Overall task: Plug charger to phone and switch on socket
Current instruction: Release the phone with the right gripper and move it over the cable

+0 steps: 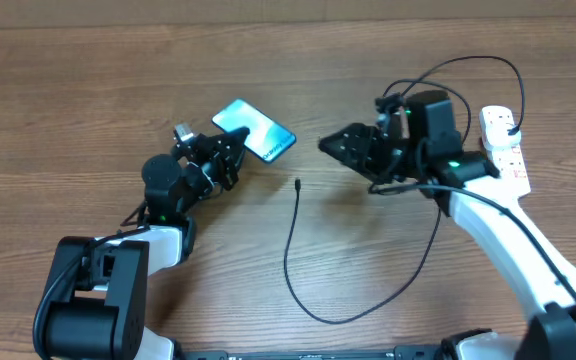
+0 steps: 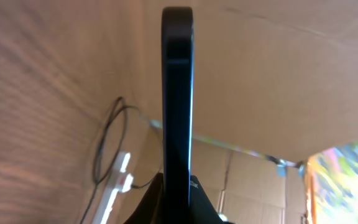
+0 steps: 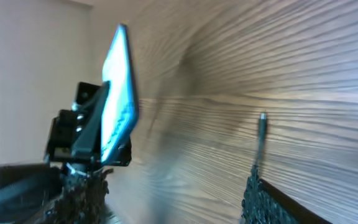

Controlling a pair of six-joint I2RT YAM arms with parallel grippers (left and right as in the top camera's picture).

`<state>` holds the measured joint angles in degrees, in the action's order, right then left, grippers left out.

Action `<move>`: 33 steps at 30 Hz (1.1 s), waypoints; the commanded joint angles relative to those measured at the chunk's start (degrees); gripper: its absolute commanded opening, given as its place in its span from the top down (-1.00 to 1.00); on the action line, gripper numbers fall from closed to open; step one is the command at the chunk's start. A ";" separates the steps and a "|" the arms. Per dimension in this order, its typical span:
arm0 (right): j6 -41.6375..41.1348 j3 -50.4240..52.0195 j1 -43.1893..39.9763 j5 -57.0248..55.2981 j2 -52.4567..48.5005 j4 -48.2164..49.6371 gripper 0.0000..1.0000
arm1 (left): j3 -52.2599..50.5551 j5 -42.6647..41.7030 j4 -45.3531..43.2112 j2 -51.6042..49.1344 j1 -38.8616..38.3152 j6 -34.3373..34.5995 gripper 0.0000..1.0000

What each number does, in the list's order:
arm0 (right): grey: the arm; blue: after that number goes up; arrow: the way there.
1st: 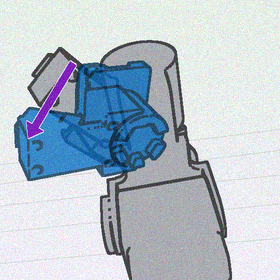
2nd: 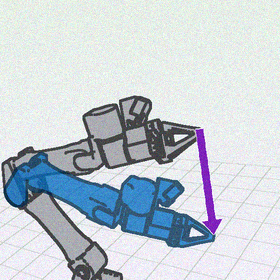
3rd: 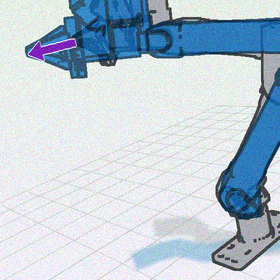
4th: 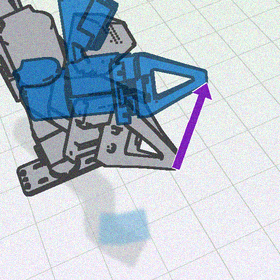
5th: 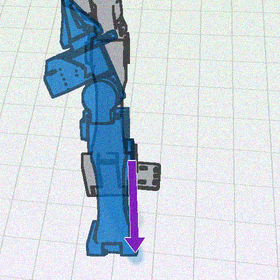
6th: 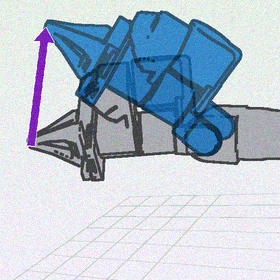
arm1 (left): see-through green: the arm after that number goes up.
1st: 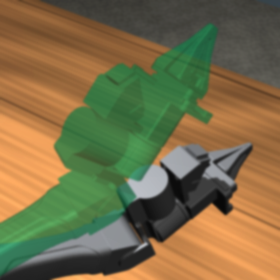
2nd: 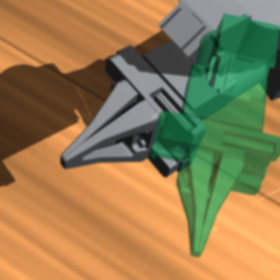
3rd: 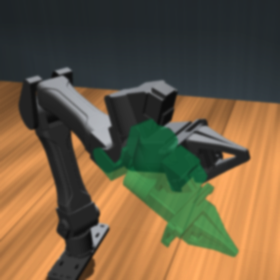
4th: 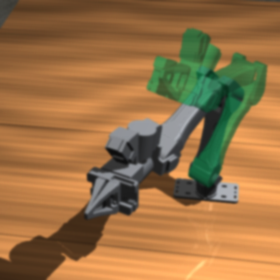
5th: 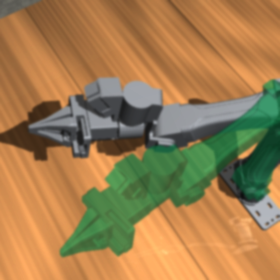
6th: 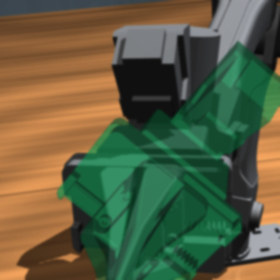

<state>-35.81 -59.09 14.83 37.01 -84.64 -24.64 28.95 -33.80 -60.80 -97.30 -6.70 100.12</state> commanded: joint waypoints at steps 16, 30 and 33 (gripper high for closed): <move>12.31 -0.13 -0.39 -22.10 5.20 -22.43 -0.48 | 24.83 -30.77 16.39 -15.13 -0.66 1.11 0.91; 12.09 -0.11 -0.39 -30.97 5.11 -28.41 -1.00 | 26.93 -35.45 7.58 -17.73 -1.60 19.43 0.91; 12.07 -0.11 -0.39 -30.97 5.11 -28.39 -1.00 | 26.95 -36.98 7.58 -17.73 -1.60 19.43 0.91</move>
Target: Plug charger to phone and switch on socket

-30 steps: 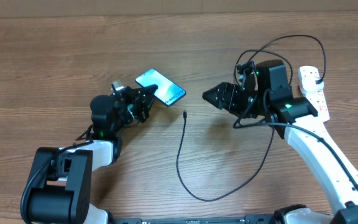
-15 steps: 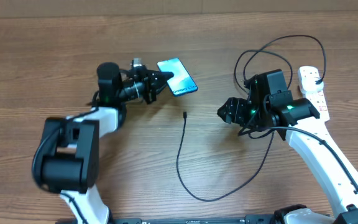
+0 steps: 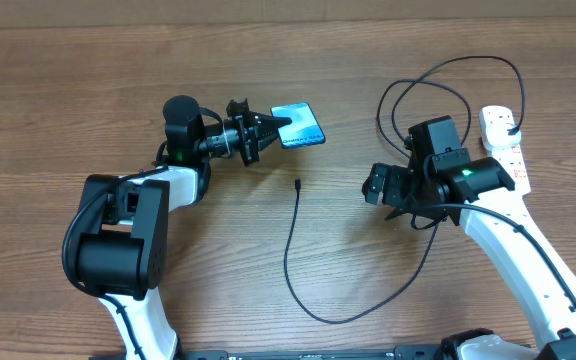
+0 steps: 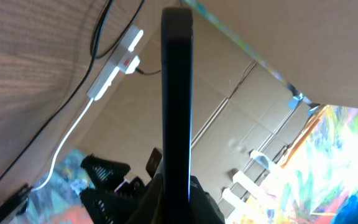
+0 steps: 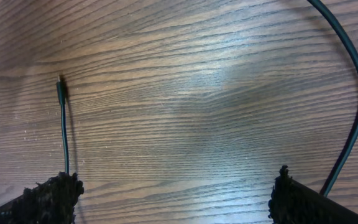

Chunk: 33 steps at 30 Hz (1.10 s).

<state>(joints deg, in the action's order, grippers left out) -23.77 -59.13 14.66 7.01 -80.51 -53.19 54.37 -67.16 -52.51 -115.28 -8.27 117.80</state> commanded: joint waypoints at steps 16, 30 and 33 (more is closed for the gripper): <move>0.04 -0.07 -0.22 -0.96 0.98 0.46 -1.00 | 1.53 -5.86 -0.70 0.26 0.02 1.75 0.91; 0.04 -0.07 -0.22 -0.96 0.98 0.46 -1.00 | 1.53 -6.36 -0.70 0.26 0.00 1.73 0.91; 0.04 -0.07 -0.22 -0.96 0.98 0.46 -1.00 | 1.51 -6.34 -0.70 0.26 0.00 1.73 0.91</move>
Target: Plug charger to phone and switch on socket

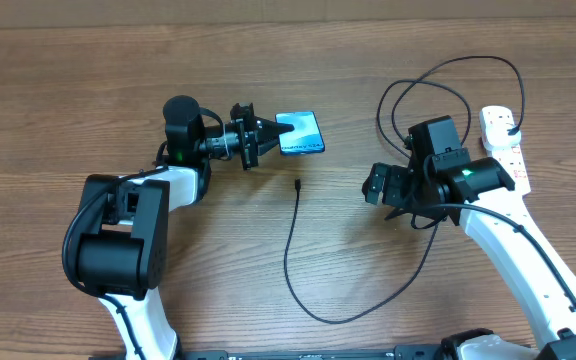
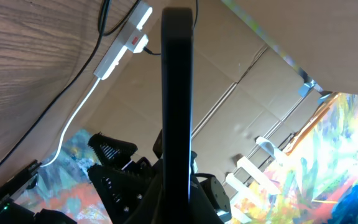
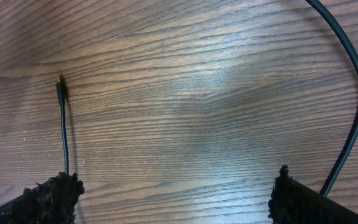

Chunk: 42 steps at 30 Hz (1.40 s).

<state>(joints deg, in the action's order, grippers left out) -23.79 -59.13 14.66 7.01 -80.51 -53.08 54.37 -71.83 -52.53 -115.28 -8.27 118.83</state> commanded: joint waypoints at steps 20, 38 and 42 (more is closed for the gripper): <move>0.07 -0.07 -0.22 -0.96 0.98 0.35 -1.00 | 1.51 -1.66 -0.68 0.26 0.00 0.68 0.91; 0.07 -0.07 -0.22 -0.96 0.98 0.24 -1.00 | 1.51 -1.70 -0.68 0.26 2.60 -40.09 0.91; 0.07 -0.07 -0.22 -0.96 0.98 0.24 -1.00 | 1.51 -2.69 -0.68 0.26 2.62 -48.76 0.91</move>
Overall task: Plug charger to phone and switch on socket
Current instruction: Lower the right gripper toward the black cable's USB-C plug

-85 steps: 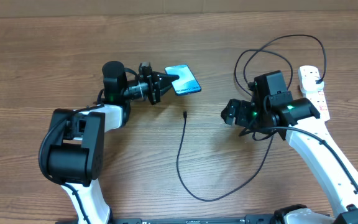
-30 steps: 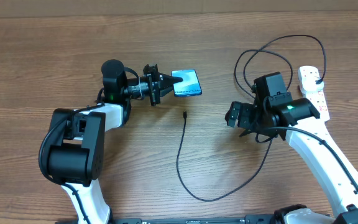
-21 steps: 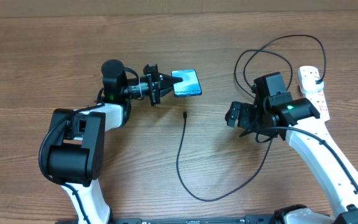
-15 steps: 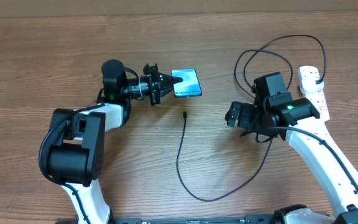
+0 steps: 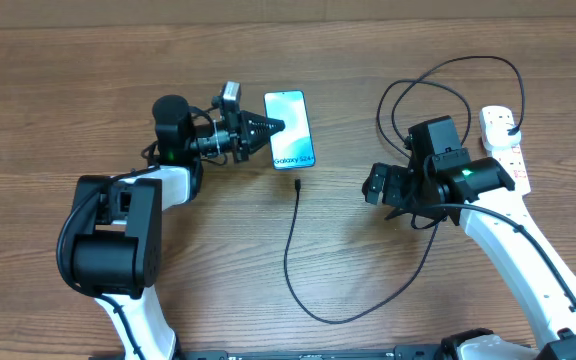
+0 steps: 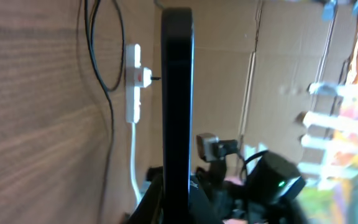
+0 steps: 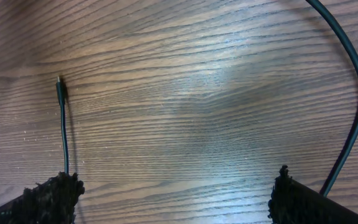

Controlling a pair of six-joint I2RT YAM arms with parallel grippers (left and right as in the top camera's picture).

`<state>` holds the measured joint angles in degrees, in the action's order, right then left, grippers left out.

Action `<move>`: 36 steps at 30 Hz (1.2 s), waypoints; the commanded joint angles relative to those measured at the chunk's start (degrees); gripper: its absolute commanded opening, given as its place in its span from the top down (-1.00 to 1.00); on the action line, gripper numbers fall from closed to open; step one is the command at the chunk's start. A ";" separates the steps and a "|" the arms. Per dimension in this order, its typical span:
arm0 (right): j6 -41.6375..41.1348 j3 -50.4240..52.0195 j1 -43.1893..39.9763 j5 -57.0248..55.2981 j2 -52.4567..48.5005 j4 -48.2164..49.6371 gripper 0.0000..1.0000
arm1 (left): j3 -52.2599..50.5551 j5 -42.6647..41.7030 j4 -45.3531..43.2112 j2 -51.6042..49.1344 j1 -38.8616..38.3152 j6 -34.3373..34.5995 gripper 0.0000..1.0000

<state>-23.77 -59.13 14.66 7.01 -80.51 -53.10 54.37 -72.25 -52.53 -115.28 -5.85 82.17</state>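
Note:
The phone (image 5: 290,130) faces up with its screen lit, long axis running front to back, its near end just above the plug. My left gripper (image 5: 266,129) is shut on the phone's left edge. In the left wrist view the phone (image 6: 177,93) shows edge-on between the fingers. The black charger cable's plug (image 5: 297,184) lies loose on the table, also visible as the plug (image 7: 59,88) in the right wrist view. My right gripper (image 5: 380,186) hovers open to the right of the plug, holding nothing. The white socket strip (image 5: 502,138) lies at the far right.
The black cable (image 5: 298,290) loops toward the front and back up past my right arm to the strip. A thicker cable loop (image 5: 448,75) lies behind the right arm. Wooden table (image 5: 68,80) all round; cardboard boxes stand beyond the far edge.
The phone in my left gripper has turned from lying crosswise, pointing right, to lengthwise with its near end close to the plug. My right gripper and the cable have not moved.
At first my left arm held the phone tilted near the table's middle, and my right gripper reached toward it. Then the left arm held the phone further back, and the right gripper sat open right of the plug. The phone then turned lengthwise above the plug.

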 commanded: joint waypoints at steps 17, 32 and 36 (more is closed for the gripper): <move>-3.23 -0.09 -0.20 7.82 0.98 4.13 -1.00 | 1.51 -4.02 0.04 0.26 1.90 -25.09 0.91; -1.46 -0.15 23.28 -11.17 -1.77 18.25 -0.99 | 1.51 -4.92 3.21 0.26 12.92 -24.30 0.91; -1.42 -0.76 25.16 -14.80 -6.58 20.96 -1.00 | 1.51 -5.33 3.21 0.26 13.44 -24.33 0.91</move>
<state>-25.45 -59.09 38.98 -2.13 -83.44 -33.17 54.43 -75.94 -48.86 -115.31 7.20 58.06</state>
